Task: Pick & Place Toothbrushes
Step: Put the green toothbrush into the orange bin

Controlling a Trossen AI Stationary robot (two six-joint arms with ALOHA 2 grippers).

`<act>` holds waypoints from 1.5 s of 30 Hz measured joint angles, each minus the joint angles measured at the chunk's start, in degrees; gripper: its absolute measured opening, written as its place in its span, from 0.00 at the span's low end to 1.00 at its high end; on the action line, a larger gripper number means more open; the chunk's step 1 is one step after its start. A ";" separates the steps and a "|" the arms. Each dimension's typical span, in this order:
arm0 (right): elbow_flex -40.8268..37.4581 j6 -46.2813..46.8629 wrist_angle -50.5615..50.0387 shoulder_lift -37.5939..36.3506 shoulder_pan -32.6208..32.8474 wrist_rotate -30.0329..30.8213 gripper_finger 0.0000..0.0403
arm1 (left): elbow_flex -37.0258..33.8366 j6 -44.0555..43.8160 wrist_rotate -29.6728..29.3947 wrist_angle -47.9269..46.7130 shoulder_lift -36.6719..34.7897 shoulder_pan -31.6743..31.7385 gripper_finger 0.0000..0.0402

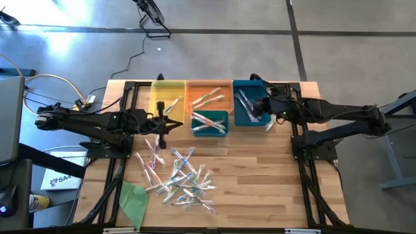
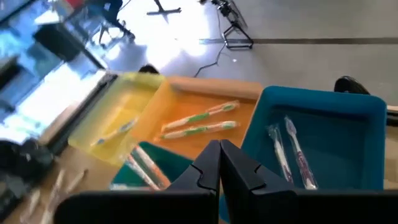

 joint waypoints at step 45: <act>0.02 -8.72 -18.74 17.83 -38.16 -22.67 0.01 | 0.00 1.27 -17.48 1.60 0.00 0.02 0.00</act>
